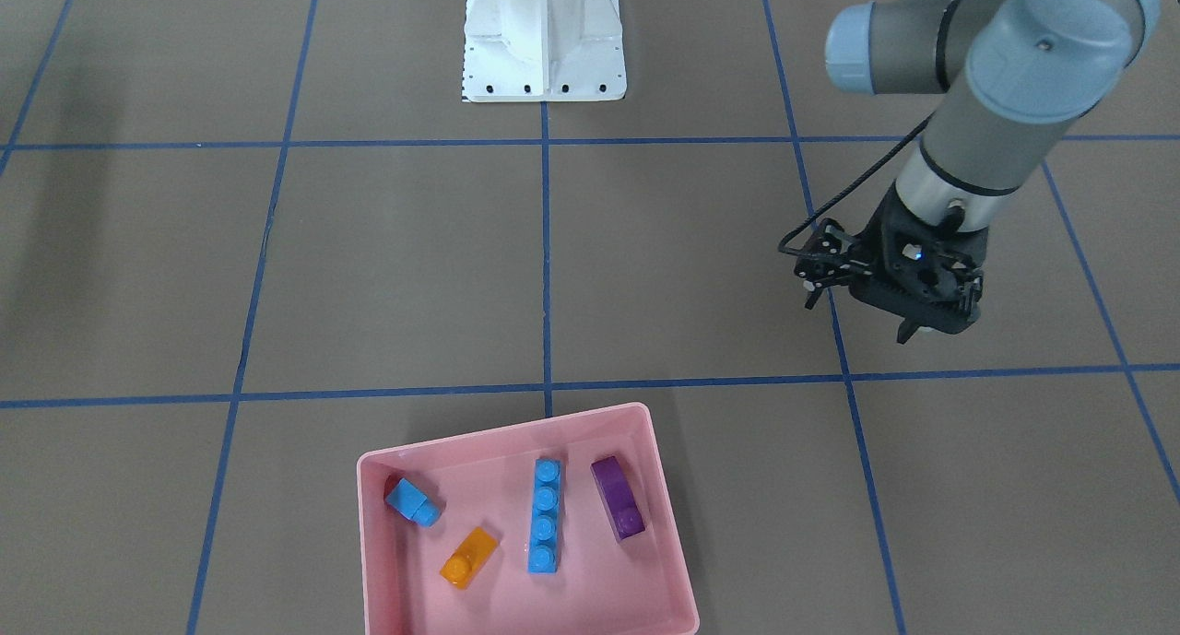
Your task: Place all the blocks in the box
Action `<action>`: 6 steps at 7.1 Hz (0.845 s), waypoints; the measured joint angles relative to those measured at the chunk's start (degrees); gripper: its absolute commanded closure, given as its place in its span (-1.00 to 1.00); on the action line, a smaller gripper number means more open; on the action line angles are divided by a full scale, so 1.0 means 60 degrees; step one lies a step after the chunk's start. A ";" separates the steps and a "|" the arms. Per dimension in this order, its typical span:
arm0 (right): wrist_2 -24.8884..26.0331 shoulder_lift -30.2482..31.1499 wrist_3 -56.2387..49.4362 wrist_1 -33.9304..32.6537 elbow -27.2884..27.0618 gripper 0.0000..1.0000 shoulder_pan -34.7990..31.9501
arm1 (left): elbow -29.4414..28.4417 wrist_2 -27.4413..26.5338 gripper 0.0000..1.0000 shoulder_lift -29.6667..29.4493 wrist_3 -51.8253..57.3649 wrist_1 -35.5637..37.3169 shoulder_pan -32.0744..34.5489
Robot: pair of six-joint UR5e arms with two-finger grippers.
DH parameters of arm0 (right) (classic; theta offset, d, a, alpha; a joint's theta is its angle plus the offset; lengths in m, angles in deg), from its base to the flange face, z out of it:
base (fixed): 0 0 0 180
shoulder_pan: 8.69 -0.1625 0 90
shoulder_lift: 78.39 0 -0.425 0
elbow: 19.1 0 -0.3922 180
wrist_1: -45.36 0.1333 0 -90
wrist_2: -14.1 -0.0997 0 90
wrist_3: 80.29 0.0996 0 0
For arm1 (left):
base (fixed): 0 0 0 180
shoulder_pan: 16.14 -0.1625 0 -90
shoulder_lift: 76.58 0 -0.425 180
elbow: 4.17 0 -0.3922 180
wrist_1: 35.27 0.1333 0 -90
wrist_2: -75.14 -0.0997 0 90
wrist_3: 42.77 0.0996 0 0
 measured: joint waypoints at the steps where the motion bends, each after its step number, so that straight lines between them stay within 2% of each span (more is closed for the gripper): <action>1: 0.0016 0.0680 -0.0673 0.0040 0.0008 -0.99 -0.0148 | 0.0415 0.0145 -0.98 0.0640 0.0655 -0.0024 0.0246; 3: 0.0053 0.1946 -0.0990 0.0558 0.0306 -0.95 -0.0275 | 0.0807 0.0222 -0.98 0.1174 0.1143 -0.0044 0.0407; 4: 0.0063 0.2379 -0.0793 0.1368 0.0790 -0.94 -0.0295 | 0.0848 0.0223 -0.99 0.1226 0.1164 -0.0052 0.0410; 5: 0.0075 0.2714 -0.0265 0.2708 0.1533 -0.94 -0.0301 | 0.0858 0.0225 -0.99 0.1237 0.1154 -0.0069 0.0411; 6: 0.0088 0.3028 0.0476 0.4494 0.2447 -0.94 -0.0302 | 0.0867 0.0228 -0.99 0.1237 0.1133 -0.0131 0.0409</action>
